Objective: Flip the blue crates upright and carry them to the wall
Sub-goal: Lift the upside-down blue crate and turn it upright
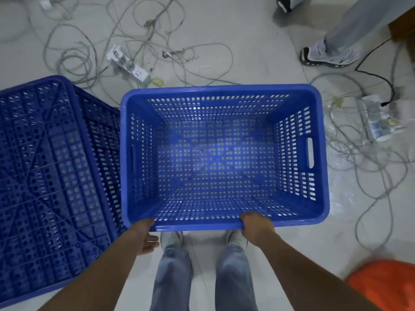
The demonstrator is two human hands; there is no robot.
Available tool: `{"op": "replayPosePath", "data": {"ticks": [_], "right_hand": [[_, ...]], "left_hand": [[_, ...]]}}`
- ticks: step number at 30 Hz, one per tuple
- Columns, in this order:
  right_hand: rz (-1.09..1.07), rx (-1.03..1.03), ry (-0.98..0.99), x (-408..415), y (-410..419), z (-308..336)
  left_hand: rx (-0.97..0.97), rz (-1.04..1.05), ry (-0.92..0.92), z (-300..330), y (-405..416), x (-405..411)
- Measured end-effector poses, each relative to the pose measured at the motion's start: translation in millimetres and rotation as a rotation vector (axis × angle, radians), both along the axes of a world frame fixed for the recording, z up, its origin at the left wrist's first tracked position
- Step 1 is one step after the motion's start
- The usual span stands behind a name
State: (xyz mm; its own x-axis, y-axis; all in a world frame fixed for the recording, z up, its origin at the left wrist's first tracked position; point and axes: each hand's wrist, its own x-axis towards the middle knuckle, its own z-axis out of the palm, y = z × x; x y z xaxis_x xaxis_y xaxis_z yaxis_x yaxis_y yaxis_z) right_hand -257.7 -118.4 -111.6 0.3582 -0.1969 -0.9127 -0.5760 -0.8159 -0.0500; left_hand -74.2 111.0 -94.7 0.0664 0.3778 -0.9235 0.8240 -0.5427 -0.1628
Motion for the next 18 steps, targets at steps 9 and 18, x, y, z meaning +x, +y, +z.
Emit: {"op": "replayPosePath", "data": {"ticks": [9, 18], "right_hand": [[-0.488, -0.196, -0.342, 36.8, -117.1, 50.4], [-1.104, -0.385, -0.423, 19.0, -199.5, 52.1]], "left_hand": [[0.047, -0.708, -0.417, 32.3, -42.3, 98.7], [0.055, -0.598, -0.480, 28.6, -67.5, 129.5]]}}
